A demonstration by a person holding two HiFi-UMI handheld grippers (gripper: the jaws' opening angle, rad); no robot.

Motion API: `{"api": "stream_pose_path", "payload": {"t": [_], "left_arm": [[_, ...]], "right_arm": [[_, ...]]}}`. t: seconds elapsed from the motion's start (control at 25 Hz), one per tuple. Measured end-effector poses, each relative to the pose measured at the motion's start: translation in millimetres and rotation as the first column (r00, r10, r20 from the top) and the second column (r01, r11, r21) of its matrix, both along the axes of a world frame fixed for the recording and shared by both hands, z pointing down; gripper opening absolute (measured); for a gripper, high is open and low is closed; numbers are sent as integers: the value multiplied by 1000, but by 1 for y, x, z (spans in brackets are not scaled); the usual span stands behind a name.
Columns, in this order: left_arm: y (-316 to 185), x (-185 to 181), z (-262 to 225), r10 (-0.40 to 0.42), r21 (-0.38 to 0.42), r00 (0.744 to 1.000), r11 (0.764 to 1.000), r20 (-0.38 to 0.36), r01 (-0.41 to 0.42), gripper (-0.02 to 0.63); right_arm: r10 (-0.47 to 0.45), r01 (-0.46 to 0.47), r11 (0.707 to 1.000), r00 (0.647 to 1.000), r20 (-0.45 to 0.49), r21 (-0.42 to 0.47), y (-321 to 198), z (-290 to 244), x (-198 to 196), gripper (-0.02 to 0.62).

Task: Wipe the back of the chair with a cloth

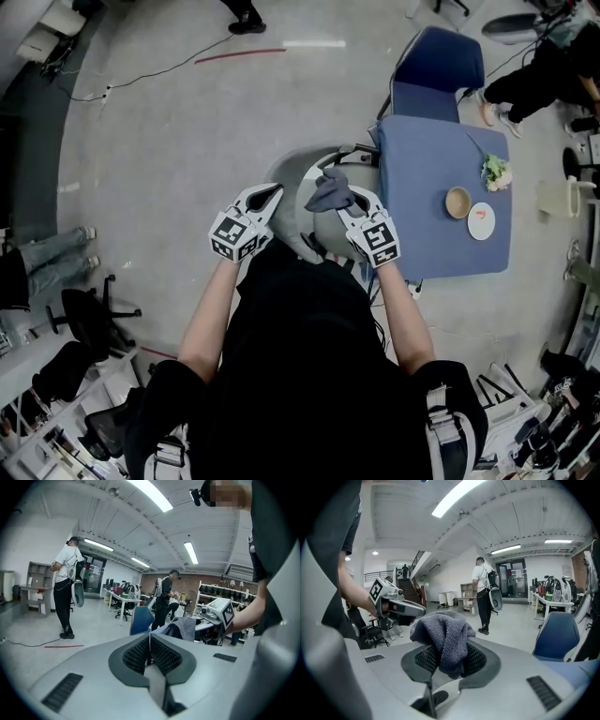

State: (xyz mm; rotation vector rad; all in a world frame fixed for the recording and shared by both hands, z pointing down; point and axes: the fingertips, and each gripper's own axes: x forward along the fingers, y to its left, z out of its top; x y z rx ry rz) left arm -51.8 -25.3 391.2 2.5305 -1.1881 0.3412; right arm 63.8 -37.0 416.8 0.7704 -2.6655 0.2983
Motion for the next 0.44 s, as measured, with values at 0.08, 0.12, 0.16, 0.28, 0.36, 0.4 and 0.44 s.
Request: {"api": "stream_pose_path", "payload": {"t": [0.08, 0.12, 0.16, 0.28, 0.36, 0.4, 0.44], "left_arm": [[4, 6, -4, 10, 7, 1000, 1000, 9, -10, 26], [5, 8, -7, 12, 10, 1000, 1000, 12, -12, 26], [7, 10, -9, 12, 14, 1000, 1000, 13, -12, 26], [11, 15, -11, 10, 18, 1000, 1000, 15, -10, 26], [15, 18, -10, 11, 16, 1000, 1000, 19, -12, 26], [17, 20, -9, 12, 15, 1000, 1000, 22, -13, 26], [19, 21, -8, 14, 14, 1000, 1000, 26, -14, 26]], "right_arm": [[-6, 6, 1000, 1000, -6, 0, 7, 1, 5, 118], [-5, 5, 1000, 1000, -6, 0, 10, 0, 8, 118], [-2, 2, 1000, 1000, -6, 2, 11, 0, 11, 118], [8, -8, 1000, 1000, -1, -3, 14, 3, 18, 118], [10, -10, 1000, 1000, 1, -8, 17, 5, 21, 118], [11, -11, 1000, 1000, 1, -8, 19, 7, 23, 117], [11, -11, 1000, 1000, 0, -9, 20, 8, 25, 117]]}}
